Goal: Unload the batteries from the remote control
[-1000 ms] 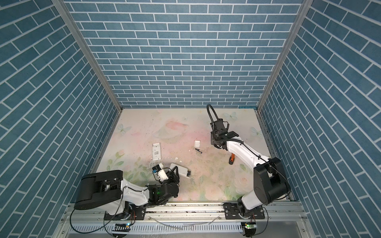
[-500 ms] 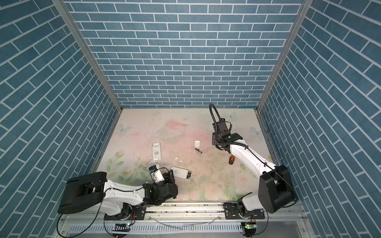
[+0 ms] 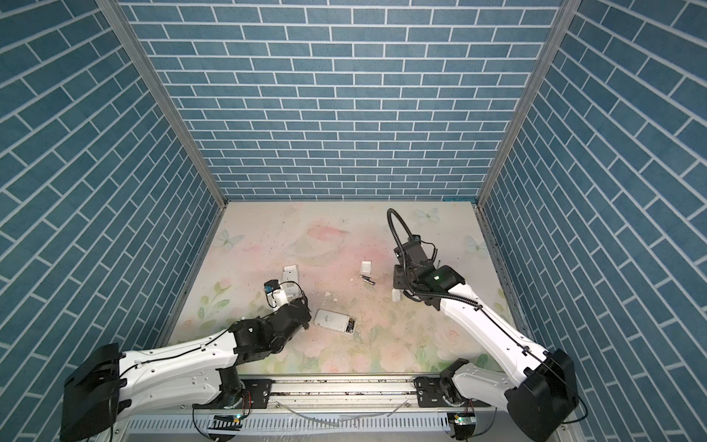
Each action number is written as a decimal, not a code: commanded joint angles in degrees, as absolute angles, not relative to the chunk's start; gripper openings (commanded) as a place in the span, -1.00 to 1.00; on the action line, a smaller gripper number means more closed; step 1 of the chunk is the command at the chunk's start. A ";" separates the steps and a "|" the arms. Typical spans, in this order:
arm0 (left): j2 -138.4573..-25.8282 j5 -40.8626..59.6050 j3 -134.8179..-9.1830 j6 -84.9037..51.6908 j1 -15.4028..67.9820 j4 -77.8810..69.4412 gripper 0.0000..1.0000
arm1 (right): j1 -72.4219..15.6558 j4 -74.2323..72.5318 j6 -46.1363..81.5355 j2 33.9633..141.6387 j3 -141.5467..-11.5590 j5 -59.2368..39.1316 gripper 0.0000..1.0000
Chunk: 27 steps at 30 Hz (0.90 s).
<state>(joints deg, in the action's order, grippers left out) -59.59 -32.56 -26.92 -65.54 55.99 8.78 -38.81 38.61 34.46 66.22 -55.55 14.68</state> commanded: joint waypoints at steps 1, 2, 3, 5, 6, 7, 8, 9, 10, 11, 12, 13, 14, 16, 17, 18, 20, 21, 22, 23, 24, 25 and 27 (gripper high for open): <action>-61.75 -19.18 -29.53 -50.22 49.54 10.11 -0.40 | -42.69 45.35 40.48 66.70 -54.77 18.98 -0.56; -63.44 -16.74 -30.60 -48.18 48.06 9.30 -0.40 | -43.34 45.35 41.20 66.87 -54.50 19.04 -0.56; -65.26 -14.53 -31.67 -46.72 46.94 8.25 -0.39 | -43.80 45.31 41.88 67.09 -54.24 19.16 -0.56; -70.50 -9.64 -34.35 -43.34 45.30 6.03 -0.40 | -44.73 45.26 43.15 67.51 -53.64 18.90 -0.56; -72.81 -8.05 -35.66 -42.14 44.86 5.36 -0.42 | -45.27 45.26 43.83 67.59 -53.37 18.74 -0.56; -75.53 -6.82 -37.13 -40.85 44.66 4.63 -0.49 | -45.97 45.11 44.60 67.53 -52.97 18.51 -0.57; -77.96 -5.52 -38.28 -39.81 44.57 3.52 -0.54 | -46.63 45.09 45.18 67.44 -52.69 18.29 -0.58; -80.21 -4.23 -39.32 -38.98 44.40 2.37 -0.57 | -47.21 45.39 45.77 67.28 -52.59 18.28 -0.60; -82.72 -3.35 -40.47 -38.22 44.31 1.68 -0.62 | -47.66 45.94 46.61 66.92 -52.34 18.41 -0.61; -85.03 -2.47 -42.24 -37.40 44.30 1.20 -0.65 | -47.98 46.37 47.45 66.36 -52.01 18.37 -0.62; -86.87 -1.68 -43.68 -36.74 44.27 1.06 -0.68 | -48.07 46.68 48.14 65.69 -51.43 18.41 -0.61; -89.01 -0.93 -44.95 -35.96 44.22 0.90 -0.71 | -48.16 46.76 48.87 64.73 -50.76 18.58 -0.61; -90.95 -0.38 -45.92 -35.36 44.21 0.51 -0.74 | -48.25 46.76 49.48 63.47 -49.90 18.72 -0.61; -93.95 0.47 -47.44 -34.59 44.21 0.28 -0.78 | -48.18 47.05 50.30 61.32 -48.73 19.52 -0.60; -95.28 0.78 -48.16 -34.24 44.21 0.73 -0.80 | -48.16 47.40 50.69 60.23 -48.32 20.07 -0.60; -96.16 1.07 -48.51 -34.10 44.21 1.04 -0.82 | -48.16 47.88 50.95 59.59 -48.17 20.48 -0.59; -97.10 1.31 -48.14 -34.23 44.22 1.12 -0.84 | -48.08 49.16 51.49 58.07 -48.16 21.81 -0.57; -97.14 1.34 -47.65 -34.43 44.21 1.14 -0.84 | -48.03 49.72 51.57 57.49 -48.16 22.48 -0.56; -96.96 1.25 -46.98 -34.83 44.21 1.10 -0.84 | -47.80 50.22 51.68 56.85 -48.16 23.19 -0.54; -96.44 1.07 -46.11 -35.16 44.21 1.06 -0.85 | -47.41 50.58 51.76 56.31 -48.09 23.74 -0.53; -95.99 0.97 -45.31 -35.57 44.21 0.97 -0.86 | -46.73 50.77 51.77 55.90 -47.99 24.04 -0.52; -95.36 0.80 -44.37 -35.92 44.21 0.95 -0.86 | -45.70 50.84 51.64 55.38 -47.82 23.77 -0.51; -94.05 0.54 -42.68 -36.72 44.21 1.10 -0.86 | -43.02 50.55 50.80 54.70 -47.57 22.68 -0.50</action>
<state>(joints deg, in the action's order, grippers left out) -95.92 0.49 -44.93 -36.36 44.58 0.16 -45.45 48.21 49.10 55.90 -49.41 20.93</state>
